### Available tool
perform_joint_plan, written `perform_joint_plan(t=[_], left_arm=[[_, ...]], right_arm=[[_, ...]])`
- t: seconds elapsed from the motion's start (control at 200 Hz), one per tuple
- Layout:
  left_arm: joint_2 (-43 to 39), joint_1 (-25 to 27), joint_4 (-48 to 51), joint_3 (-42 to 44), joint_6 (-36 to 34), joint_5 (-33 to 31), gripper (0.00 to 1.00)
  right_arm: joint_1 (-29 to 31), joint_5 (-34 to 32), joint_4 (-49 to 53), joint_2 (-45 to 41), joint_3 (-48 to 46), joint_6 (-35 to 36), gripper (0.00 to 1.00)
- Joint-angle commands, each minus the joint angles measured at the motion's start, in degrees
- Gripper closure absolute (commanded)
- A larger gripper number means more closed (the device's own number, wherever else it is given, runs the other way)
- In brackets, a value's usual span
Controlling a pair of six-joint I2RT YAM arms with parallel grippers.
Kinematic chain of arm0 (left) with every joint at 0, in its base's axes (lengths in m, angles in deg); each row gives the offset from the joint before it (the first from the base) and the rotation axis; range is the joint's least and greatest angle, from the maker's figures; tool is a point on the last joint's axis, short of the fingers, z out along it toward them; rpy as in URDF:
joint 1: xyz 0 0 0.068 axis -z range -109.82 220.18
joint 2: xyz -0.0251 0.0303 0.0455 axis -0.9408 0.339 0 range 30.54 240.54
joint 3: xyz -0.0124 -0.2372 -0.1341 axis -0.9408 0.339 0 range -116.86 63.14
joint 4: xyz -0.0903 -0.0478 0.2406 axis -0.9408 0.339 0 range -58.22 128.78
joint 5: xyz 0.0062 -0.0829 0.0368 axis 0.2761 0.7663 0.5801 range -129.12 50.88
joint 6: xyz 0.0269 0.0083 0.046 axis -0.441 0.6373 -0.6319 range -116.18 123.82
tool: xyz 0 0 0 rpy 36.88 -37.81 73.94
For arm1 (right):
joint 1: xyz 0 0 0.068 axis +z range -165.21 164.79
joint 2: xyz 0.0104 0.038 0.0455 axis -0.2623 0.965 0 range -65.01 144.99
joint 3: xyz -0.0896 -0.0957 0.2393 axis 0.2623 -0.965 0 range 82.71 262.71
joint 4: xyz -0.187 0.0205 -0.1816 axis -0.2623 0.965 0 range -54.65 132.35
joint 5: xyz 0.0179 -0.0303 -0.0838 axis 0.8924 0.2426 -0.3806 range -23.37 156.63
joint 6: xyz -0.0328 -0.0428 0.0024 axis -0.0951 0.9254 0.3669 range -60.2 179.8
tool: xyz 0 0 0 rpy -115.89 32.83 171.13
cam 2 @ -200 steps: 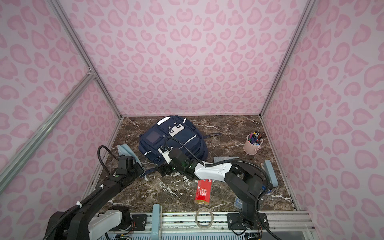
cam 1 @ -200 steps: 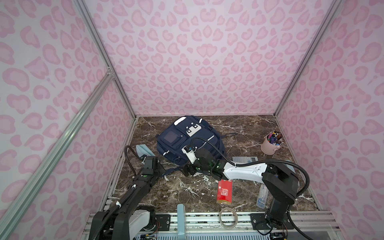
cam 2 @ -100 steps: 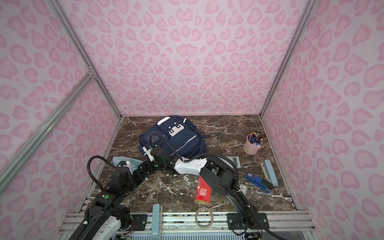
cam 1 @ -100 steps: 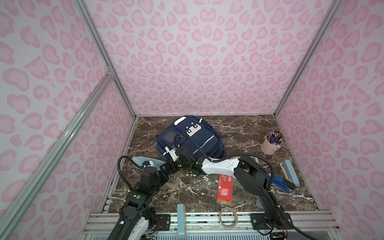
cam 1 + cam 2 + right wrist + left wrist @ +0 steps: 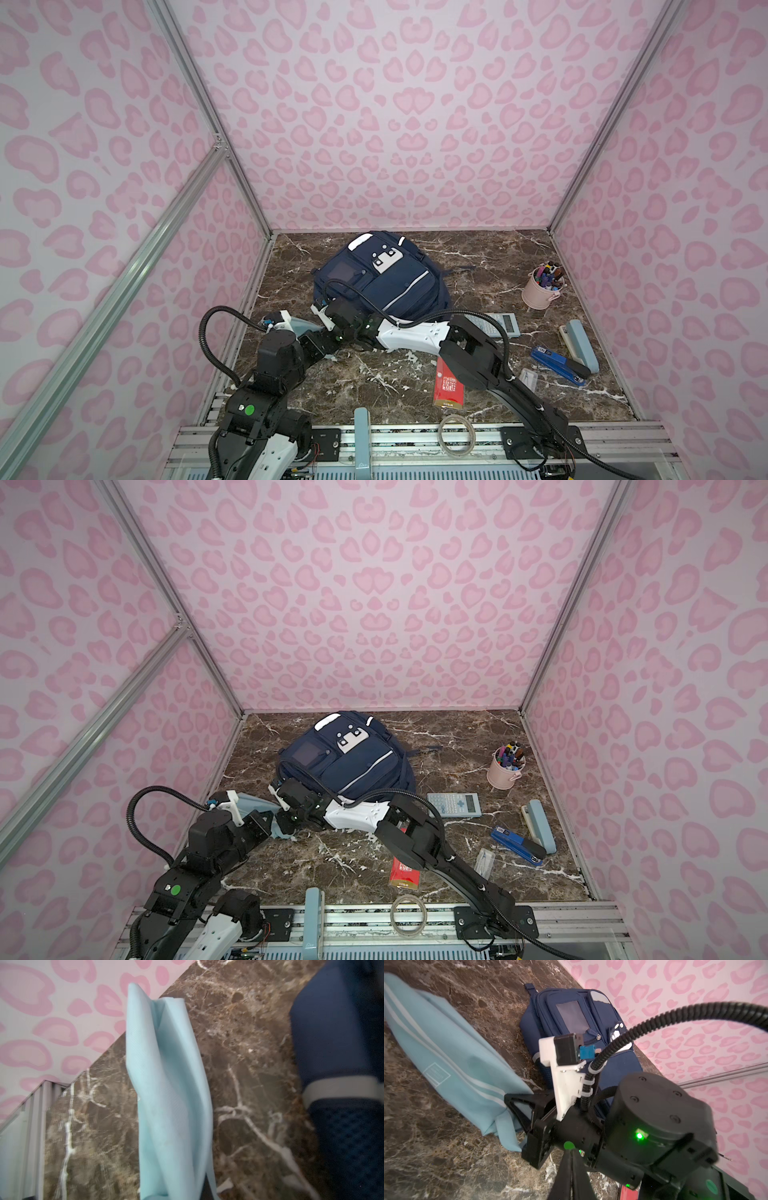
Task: Pack the student bag
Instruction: 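Grasp the light-blue pouch with the right gripper and lift it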
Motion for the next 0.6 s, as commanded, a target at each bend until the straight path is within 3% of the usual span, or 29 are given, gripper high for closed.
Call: perform_joint_plan(t=[0.0, 0.06, 0.13, 0.145, 0.355, 0.43, 0.495, 0.595], left_arm=[[0.0, -0.1, 0.7, -2.7, -6.8, 6.5, 0.73], [-0.2, -0.1, -1.5, -3.7, -9.3, 11.6, 0.39], [0.5, -0.1, -3.6, -4.4, -11.0, 15.8, 0.12], [0.7, -0.1, -4.2, -4.5, -11.2, 16.7, 0.01], [4.9, 0.9, -14.2, -2.3, -11.1, 23.6, 0.02], [7.8, 3.2, -16.1, -2.9, -11.4, 22.8, 0.0], [11.4, 6.7, -16.3, -4.9, -12.2, 22.0, 0.06], [17.9, 13.4, -15.5, -8.5, -14.0, 15.6, 0.04]], right_arm=[[0.6, -0.9, -1.7, -6.4, -5.7, 0.5, 1.0], [0.4, -1.1, -3.4, -11.7, -11.2, -1.2, 1.0], [0.1, -2.8, -5.1, -18.4, -18.0, -2.8, 1.0], [0.0, -3.2, -5.3, -19.9, -19.6, -3.1, 1.0], [-4.8, -8.7, -5.2, -40.6, -39.5, -6.5, 1.0], [-7.7, -10.4, -4.9, -48.8, -45.7, -6.9, 1.0], [-10.7, -9.7, -5.1, -56.0, -50.6, -8.0, 1.0], [-17.7, -7.0, -5.1, -65.9, -57.2, -9.7, 1.0]])
